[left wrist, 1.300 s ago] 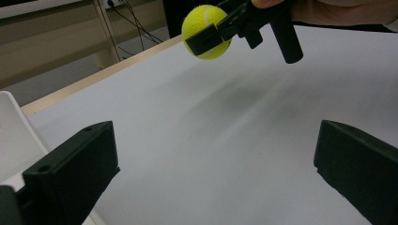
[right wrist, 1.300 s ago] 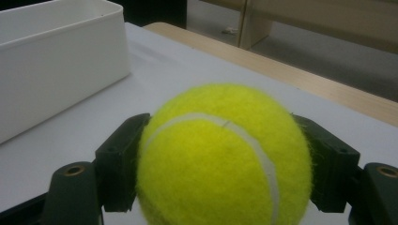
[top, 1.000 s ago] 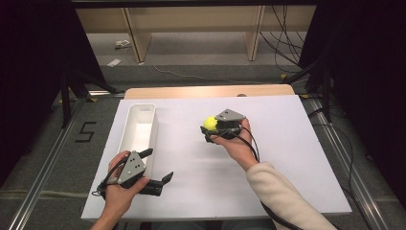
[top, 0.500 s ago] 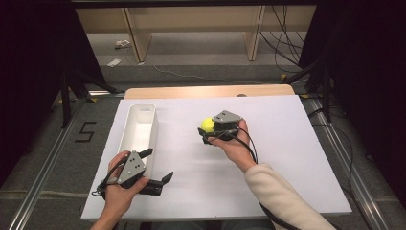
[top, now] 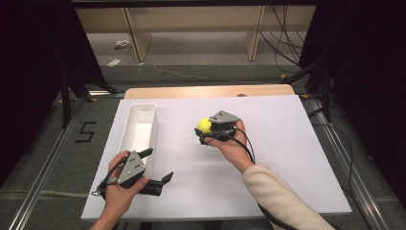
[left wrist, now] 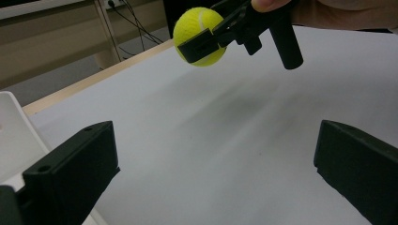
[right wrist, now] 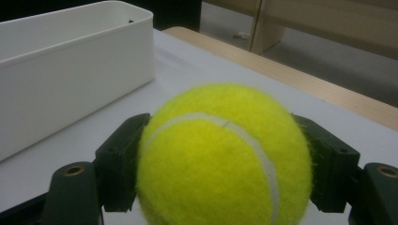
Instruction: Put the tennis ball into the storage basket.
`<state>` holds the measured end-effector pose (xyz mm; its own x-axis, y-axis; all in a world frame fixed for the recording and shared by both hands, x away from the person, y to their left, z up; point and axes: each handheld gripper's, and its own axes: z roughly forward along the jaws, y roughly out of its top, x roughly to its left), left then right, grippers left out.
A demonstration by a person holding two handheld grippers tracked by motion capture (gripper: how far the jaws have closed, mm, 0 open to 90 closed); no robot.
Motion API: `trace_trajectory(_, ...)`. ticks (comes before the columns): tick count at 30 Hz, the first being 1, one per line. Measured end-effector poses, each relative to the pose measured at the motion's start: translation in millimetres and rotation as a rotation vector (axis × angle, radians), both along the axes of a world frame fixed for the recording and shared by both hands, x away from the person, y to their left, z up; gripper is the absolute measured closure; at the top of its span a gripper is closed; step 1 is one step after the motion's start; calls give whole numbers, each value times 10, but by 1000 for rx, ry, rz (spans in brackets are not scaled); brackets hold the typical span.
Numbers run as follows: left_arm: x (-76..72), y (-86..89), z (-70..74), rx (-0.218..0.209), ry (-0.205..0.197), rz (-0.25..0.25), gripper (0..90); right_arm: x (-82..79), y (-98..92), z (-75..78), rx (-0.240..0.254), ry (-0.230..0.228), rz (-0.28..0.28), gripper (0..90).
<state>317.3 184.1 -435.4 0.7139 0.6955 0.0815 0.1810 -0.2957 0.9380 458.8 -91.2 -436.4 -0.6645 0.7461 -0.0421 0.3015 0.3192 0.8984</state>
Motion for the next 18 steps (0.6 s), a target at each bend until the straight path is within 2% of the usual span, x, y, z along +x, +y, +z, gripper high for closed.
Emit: trace_trajectory(18, 0, 3, -1, -3, 2, 0, 0, -41, 66, -10, -6, -1, 25, 269)
